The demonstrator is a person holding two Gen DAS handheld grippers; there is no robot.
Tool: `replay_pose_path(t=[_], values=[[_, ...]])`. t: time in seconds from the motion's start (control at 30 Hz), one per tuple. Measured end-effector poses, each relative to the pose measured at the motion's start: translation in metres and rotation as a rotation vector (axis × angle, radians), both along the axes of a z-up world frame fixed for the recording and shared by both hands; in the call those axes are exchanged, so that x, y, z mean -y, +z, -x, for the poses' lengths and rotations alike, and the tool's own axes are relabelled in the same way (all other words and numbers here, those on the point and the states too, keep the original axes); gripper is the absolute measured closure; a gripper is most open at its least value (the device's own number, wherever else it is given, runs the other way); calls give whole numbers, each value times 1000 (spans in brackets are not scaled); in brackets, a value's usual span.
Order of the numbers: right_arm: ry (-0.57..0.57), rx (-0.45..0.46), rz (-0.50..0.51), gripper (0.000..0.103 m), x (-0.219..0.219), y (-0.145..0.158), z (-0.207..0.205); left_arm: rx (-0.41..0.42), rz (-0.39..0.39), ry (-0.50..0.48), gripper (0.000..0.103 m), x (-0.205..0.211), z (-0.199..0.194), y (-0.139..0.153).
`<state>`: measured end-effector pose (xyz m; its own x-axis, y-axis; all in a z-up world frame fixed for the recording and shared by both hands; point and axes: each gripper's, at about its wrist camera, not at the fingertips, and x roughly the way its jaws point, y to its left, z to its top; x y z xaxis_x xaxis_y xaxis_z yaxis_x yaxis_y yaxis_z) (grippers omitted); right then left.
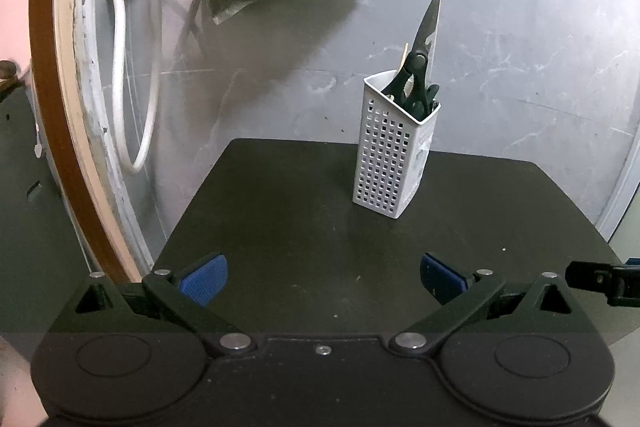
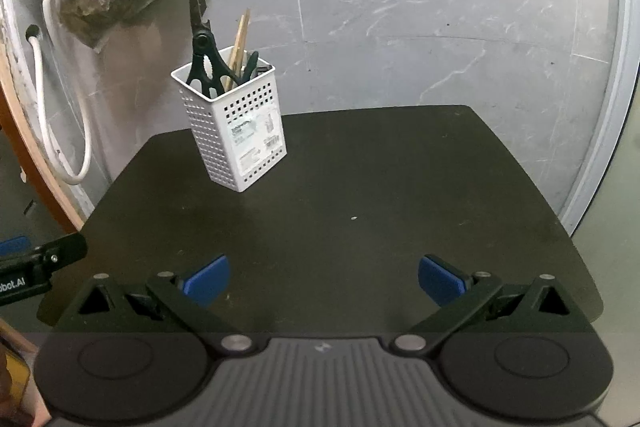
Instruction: Organize utensils
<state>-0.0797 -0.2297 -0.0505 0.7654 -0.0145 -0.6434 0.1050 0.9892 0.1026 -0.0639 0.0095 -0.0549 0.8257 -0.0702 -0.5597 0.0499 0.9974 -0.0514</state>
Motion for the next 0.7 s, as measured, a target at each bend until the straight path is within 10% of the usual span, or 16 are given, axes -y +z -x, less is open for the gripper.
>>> replay_pose_path(t=[0.7], values=[[-2,-1,-2,0,8,1,6,0,-14,-25,1,12,9,-2]])
